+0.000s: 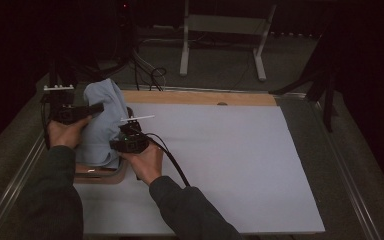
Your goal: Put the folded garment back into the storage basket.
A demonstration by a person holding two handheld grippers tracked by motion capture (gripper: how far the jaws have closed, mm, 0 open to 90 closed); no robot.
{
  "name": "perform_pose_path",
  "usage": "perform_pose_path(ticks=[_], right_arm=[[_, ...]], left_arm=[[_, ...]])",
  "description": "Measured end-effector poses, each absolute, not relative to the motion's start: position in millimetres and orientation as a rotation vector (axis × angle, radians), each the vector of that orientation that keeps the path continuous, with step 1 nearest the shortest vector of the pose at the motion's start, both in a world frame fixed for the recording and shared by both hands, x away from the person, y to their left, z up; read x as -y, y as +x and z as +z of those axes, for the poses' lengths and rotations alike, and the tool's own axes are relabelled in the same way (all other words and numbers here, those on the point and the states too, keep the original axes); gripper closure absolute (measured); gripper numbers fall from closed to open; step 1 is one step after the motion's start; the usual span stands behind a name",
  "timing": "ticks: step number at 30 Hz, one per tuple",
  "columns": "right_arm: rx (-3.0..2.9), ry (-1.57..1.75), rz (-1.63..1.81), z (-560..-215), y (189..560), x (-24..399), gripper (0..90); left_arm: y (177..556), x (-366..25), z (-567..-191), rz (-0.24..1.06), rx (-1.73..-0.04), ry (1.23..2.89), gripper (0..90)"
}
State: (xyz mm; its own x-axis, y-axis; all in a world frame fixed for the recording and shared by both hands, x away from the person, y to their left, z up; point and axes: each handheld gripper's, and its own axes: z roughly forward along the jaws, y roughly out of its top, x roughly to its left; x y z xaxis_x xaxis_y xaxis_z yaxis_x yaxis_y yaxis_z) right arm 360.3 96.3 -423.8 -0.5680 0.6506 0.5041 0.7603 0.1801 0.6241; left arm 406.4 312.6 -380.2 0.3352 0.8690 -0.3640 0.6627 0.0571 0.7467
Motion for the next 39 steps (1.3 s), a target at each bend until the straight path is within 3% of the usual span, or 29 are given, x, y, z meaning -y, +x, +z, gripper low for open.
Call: perform_pose_path(ticks=[33,34,39], right_arm=[[2.352,-1.383,-1.251,-452,355,-120,80.8],[2.356,-1.377,-1.240,-455,355,-122,80.7],[2.359,-1.365,-1.244,-457,355,-123,80.8]], left_arm=[[401,-328,-416,0.317,-1.566,1.690,77.7],[402,-328,-416,0.320,-1.585,1.686,63.3],[402,-324,-417,0.395,-1.615,1.673,21.5]])
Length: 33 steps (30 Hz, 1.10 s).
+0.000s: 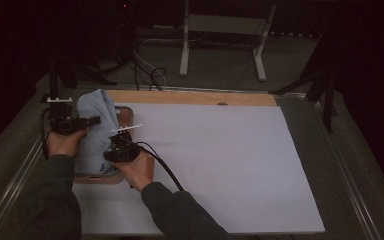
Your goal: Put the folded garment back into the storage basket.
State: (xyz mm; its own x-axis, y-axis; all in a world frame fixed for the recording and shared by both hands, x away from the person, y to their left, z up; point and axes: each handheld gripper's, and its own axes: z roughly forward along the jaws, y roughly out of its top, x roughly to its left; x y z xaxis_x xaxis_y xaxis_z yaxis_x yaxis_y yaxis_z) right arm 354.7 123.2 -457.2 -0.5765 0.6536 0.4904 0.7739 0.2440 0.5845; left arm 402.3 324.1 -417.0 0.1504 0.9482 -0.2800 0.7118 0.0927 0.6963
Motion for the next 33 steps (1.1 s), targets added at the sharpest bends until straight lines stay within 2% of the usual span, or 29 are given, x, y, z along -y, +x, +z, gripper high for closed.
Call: perform_pose_path(ticks=[1,3,5,12,19,23,26,27,30,33], right_arm=[[2.360,-1.364,-1.246,-457,355,-123,80.8],[2.371,-1.368,-1.243,-457,356,-123,80.8],[2.362,-1.375,-1.241,-458,357,-121,80.8],[2.349,-1.374,-1.252,-460,357,-118,80.7],[2.319,-1.376,-1.264,-459,358,-116,80.5],[2.314,-1.377,-1.269,-459,358,-115,80.6],[2.273,-1.381,-1.291,-456,360,-114,80.6],[2.272,-1.381,-1.295,-455,360,-113,80.6],[2.269,-1.383,-1.309,-452,361,-112,80.6],[2.276,-1.379,-1.313,-450,362,-111,80.7]], left_arm=[[403,-323,-416,0.419,-1.637,1.651,21.5],[404,-320,-415,0.458,-1.659,1.645,9.2],[404,-320,-415,0.456,-1.661,1.633,4.0],[401,-314,-417,0.418,-1.608,1.648,6.4],[393,-301,-417,0.365,-1.522,1.740,7.0],[389,-301,-419,0.345,-1.505,1.762,15.2],[388,-300,-425,0.271,-1.464,1.823,19.8],[387,-299,-426,0.258,-1.453,1.841,23.5],[388,-296,-430,0.203,-1.421,1.888,44.6],[389,-295,-433,0.173,-1.415,1.901,55.3]])
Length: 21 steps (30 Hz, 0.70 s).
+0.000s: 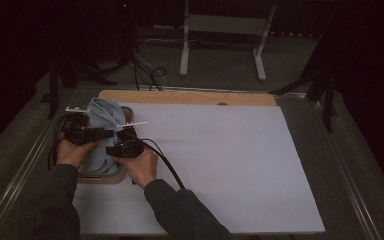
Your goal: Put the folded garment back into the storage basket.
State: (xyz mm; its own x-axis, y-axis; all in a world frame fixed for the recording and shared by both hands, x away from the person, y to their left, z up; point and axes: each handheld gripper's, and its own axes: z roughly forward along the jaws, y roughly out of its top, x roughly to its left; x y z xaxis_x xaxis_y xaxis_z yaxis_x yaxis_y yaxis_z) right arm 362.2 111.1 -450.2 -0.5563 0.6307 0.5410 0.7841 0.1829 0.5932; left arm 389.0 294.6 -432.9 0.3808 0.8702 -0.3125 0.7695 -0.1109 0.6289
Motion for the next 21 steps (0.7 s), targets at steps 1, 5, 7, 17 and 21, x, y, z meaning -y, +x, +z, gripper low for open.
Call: perform_pose_path(ticks=[1,5,7,17,21], right_arm=[[2.277,-1.379,-1.314,-450,362,-111,80.6],[2.287,-1.374,-1.312,-450,362,-110,80.6],[2.290,-1.371,-1.311,-451,362,-110,80.6],[2.345,-1.326,-1.308,-457,362,-107,74.7],[2.459,-1.264,-1.369,-454,360,-104,67.6]], left_arm=[[391,-293,-435,0.151,-1.408,1.908,58.8],[394,-289,-440,0.131,-1.421,1.953,67.9],[395,-288,-441,0.117,-1.422,1.958,71.4],[399,-290,-450,0.117,-1.476,1.997,76.0],[401,-290,-453,0.147,-1.508,2.025,77.1]])
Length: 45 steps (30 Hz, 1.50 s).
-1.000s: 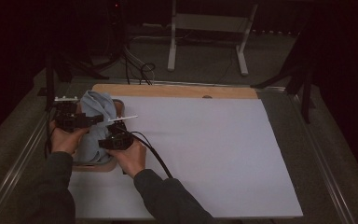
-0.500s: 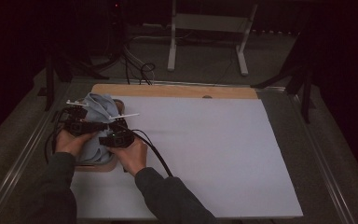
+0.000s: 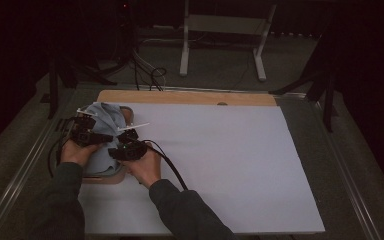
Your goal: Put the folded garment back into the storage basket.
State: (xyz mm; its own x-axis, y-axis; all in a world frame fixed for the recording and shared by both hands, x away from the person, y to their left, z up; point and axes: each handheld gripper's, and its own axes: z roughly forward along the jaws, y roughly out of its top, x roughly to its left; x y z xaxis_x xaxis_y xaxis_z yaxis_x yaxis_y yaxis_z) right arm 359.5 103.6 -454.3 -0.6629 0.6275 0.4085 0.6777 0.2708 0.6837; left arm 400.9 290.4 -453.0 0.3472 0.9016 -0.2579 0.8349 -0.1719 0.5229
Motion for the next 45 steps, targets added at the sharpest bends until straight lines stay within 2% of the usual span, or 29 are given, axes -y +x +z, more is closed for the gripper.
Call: perform_pose_path(ticks=[1,2,4,6,12,18,27,31,33,34,36,41,43,44,45], right_arm=[[2.459,-1.264,-1.369,-454,360,-104,67.6],[2.513,-1.230,-1.434,-450,358,-101,61.2],[2.516,-1.224,-1.442,-449,358,-101,59.3],[2.551,-1.211,-1.471,-442,360,-94,49.2],[2.568,-1.251,-1.462,-438,367,-80,37.2],[2.588,-1.268,-1.461,-436,371,-68,29.6],[2.597,-1.274,-1.481,-436,374,-56,20.9],[2.606,-1.271,-1.488,-435,373,-53,18.7],[2.610,-1.277,-1.489,-435,373,-53,18.1],[2.610,-1.277,-1.490,-435,373,-52,17.8],[2.615,-1.278,-1.491,-435,374,-48,16.0],[2.611,-1.282,-1.502,-433,374,-42,14.3],[2.608,-1.288,-1.506,-433,374,-41,14.1],[2.596,-1.298,-1.521,-430,374,-34,13.3],[2.596,-1.298,-1.521,-430,374,-34,13.3]], left_arm=[[401,-290,-453,0.147,-1.508,2.025,77.3],[401,-291,-455,0.148,-1.524,2.038,77.4],[401,-291,-456,0.148,-1.525,2.047,77.5],[401,-291,-458,0.148,-1.530,2.051,78.4],[404,-288,-463,0.178,-1.575,2.104,81.0],[406,-290,-464,0.216,-1.615,2.111,81.5],[399,-289,-456,0.189,-1.525,2.058,71.6],[395,-288,-450,0.201,-1.484,2.020,61.8],[393,-288,-446,0.209,-1.454,1.999,53.7],[390,-287,-443,0.230,-1.442,1.981,53.7],[386,-286,-438,0.269,-1.435,1.961,43.3],[380,-285,-430,0.321,-1.422,1.896,24.4],[376,-284,-425,0.354,-1.424,1.868,24.4],[375,-283,-423,0.363,-1.425,1.858,11.3],[373,-282,-422,0.377,-1.428,1.856,11.3]])
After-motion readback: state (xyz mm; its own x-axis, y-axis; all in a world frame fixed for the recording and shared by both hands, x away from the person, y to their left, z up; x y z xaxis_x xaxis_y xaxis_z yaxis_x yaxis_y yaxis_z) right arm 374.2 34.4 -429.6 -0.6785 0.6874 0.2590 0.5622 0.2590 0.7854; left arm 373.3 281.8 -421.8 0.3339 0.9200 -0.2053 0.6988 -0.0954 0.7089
